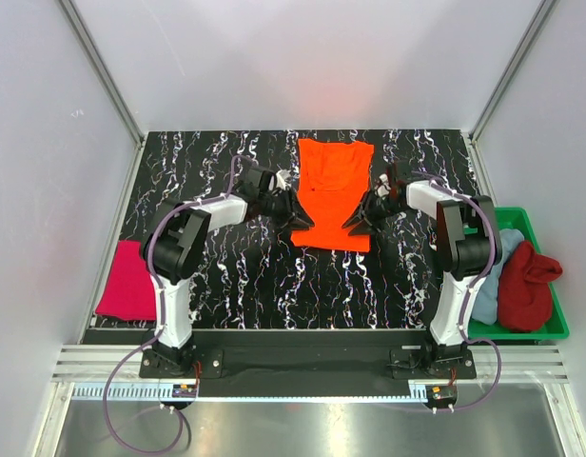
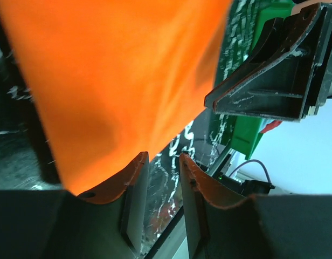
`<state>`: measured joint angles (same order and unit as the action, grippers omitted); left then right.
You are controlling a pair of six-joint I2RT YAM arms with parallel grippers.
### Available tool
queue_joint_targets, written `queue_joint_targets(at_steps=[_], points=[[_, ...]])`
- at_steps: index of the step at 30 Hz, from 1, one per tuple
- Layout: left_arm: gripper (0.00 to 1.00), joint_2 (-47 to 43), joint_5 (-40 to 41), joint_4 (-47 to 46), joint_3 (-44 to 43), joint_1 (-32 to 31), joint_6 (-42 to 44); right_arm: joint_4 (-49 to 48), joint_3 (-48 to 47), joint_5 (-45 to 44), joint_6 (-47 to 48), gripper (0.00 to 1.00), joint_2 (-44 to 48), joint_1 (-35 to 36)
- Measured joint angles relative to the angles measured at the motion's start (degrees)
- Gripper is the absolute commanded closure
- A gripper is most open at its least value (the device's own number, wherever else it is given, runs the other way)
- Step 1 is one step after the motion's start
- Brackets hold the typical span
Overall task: Fold and stack the t-shirts
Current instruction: Fold the tshirt
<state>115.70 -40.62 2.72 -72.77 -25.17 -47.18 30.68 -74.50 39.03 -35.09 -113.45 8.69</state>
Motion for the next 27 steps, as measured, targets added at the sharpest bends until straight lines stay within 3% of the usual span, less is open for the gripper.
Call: queue_joint_targets(at_steps=[12,19,22,27], points=[[0.67,0.13,-1.11,-0.07,8.76,0.11,4.61,-2.32,8.85,1.46,0.24,0.62,-0.42,-4.13],[0.64,-4.48,0.44,8.0,9.55,0.07,10.56,-1.42,11.37,-0.55,2.03,0.61,4.48,-7.98],[0.64,-6.19,0.5,10.03,8.26,0.11,10.71,-0.87,10.6,-0.68,2.16,0.61,6.19,-7.93],[0.65,-3.76,0.09,9.38,-1.75,0.28,8.31,-1.11,3.08,-0.35,1.62,0.6,4.33,-7.89]])
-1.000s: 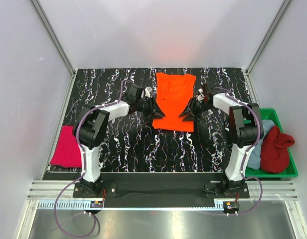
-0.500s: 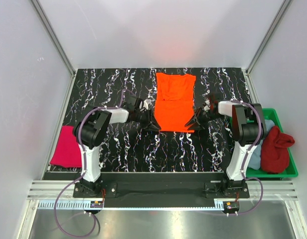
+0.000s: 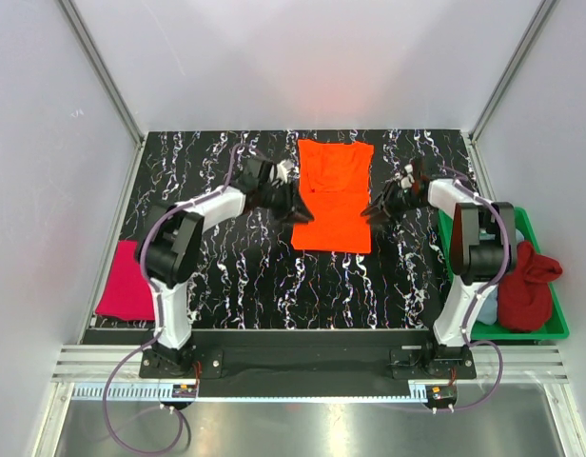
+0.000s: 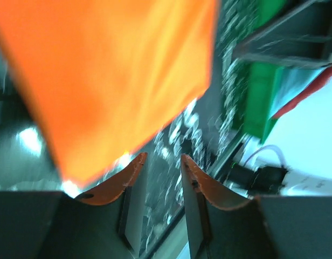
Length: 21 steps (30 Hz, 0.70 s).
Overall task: Fold and stack the t-shirts
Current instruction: Fold the tshirt
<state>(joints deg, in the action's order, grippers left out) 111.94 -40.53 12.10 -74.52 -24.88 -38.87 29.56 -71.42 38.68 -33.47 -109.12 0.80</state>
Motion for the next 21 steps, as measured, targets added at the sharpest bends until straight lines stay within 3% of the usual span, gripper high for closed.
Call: queue_joint_targets(at_steps=[5,11,21], points=[[0.65,8.15,-1.33,-9.84,-8.44,0.79,-5.7,-3.17,-8.63,0.92,-2.25,0.61,-7.54,0.0],[0.65,19.45,-2.86,-19.82,-11.45,3.45,-13.38,-4.92,-15.5,1.6,-4.33,0.62,-17.44,-0.13],[0.65,25.7,-5.99,-22.23,-17.86,7.13,-15.91,-5.68,-22.29,4.39,-6.1,0.6,-23.71,-5.66]])
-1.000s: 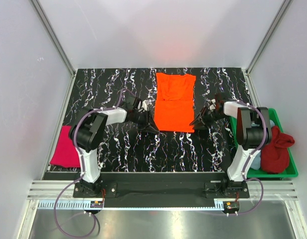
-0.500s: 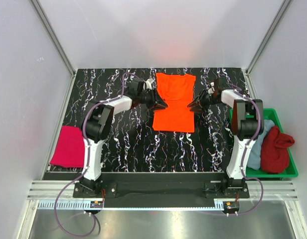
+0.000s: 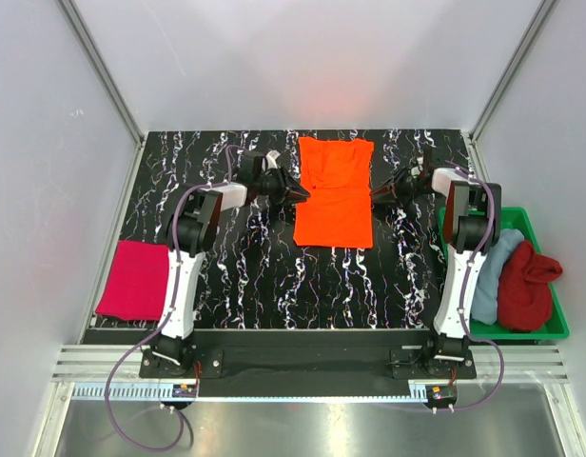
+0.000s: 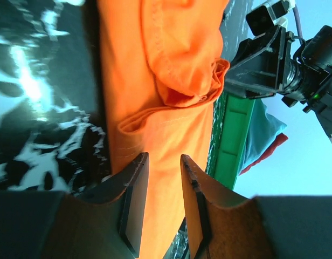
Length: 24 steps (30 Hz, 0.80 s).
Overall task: Fold and stack the t-shirts
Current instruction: Fold the tshirt
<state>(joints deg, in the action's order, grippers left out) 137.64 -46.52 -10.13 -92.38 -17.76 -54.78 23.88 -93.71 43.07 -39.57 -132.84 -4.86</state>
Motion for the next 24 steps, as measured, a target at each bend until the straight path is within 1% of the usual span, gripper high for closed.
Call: queue_joint_targets(at_steps=[2,4,6,9,10,15,17,21,24], points=[[0.65,0.0,0.02,0.96,-0.13,0.35,0.87,-0.02,-0.13,0.07,-0.33,0.57,-0.11,-1.27],[0.65,-0.2,0.07,2.47,-0.15,0.57,2.05,0.04,-0.15,-0.11,-0.31,0.52,0.04,-1.99],[0.64,-1.31,0.39,5.46,-0.04,0.61,4.02,1.07,0.09,-0.7,0.28,0.49,0.96,-2.16],[0.63,-6.95,1.79,9.27,3.43,0.59,6.38,2.99,3.91,-2.78,1.66,0.45,5.38,-1.99],[0.62,-9.27,2.16,10.23,4.98,0.59,6.8,3.28,5.81,-3.41,2.19,0.45,7.28,-1.92],[0.59,-29.79,7.43,11.67,20.65,-0.37,7.87,5.14,20.02,-6.62,2.82,0.41,23.1,-1.77],[0.58,-37.75,9.73,12.02,26.27,-1.99,7.98,4.92,25.77,-7.8,2.82,0.41,29.42,-1.33],[0.56,-49.94,15.63,10.1,37.64,-8.66,5.75,4.61,34.91,-9.55,1.81,0.36,38.77,0.96],[0.53,-56.35,20.41,6.27,48.28,-14.23,-0.55,3.72,42.21,-10.95,-0.63,0.34,45.59,2.8]])
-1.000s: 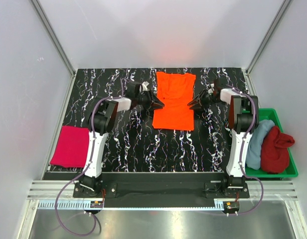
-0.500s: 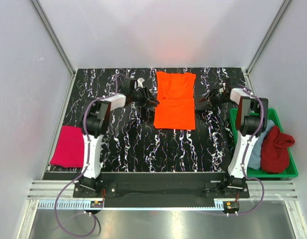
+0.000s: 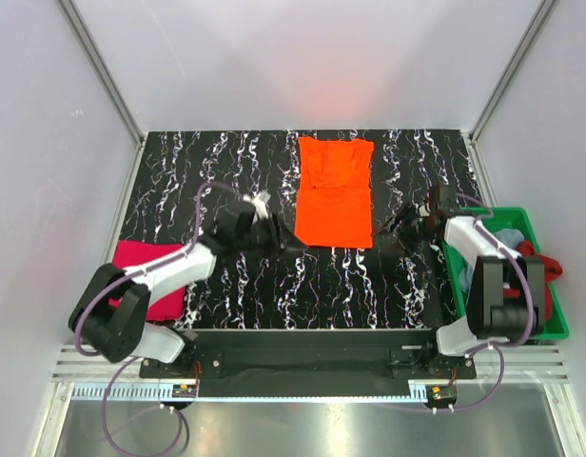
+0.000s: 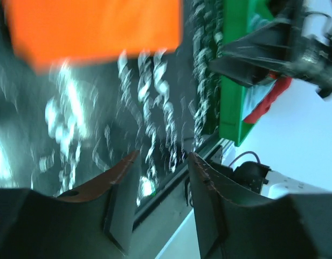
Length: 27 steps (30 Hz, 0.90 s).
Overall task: Fold and stack the t-shirts
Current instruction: Fold the tshirt
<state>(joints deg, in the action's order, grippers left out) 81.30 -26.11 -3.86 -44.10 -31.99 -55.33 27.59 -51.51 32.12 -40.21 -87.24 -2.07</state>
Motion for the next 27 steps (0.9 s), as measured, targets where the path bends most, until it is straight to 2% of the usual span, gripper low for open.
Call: queue_joint_targets(at_steps=[5,7,9,11,19,24,27], points=[[0.49,-3.61,7.63,-6.27,14.27,-3.15,-12.96,-2.89,10.56,-3.21,-6.4,0.34,10.88,3.89],[0.48,-3.26,9.77,-8.39,16.63,-3.48,-17.55,-4.66,13.35,-4.44,-8.87,0.34,13.07,5.64],[0.41,-1.88,11.19,-11.76,17.0,-3.61,-21.59,-7.04,15.74,-5.11,-11.69,0.34,13.51,6.49],[0.39,0.37,12.09,-16.33,16.9,-3.61,-24.65,-9.44,17.75,-5.73,-14.05,0.35,13.09,6.51],[0.47,13.64,15.58,-30.71,15.96,-3.72,-34.05,-19.93,18.88,-6.36,-19.85,0.4,4.02,6.54],[0.51,17.59,18.1,-31.93,14.88,-3.72,-37.81,-23.37,18.6,-8.15,-21.2,0.43,2.64,6.51],[0.59,19.17,19.34,-31.95,12.96,-3.72,-39.45,-24.74,18.32,-9.42,-22.05,0.44,1.79,6.51]])
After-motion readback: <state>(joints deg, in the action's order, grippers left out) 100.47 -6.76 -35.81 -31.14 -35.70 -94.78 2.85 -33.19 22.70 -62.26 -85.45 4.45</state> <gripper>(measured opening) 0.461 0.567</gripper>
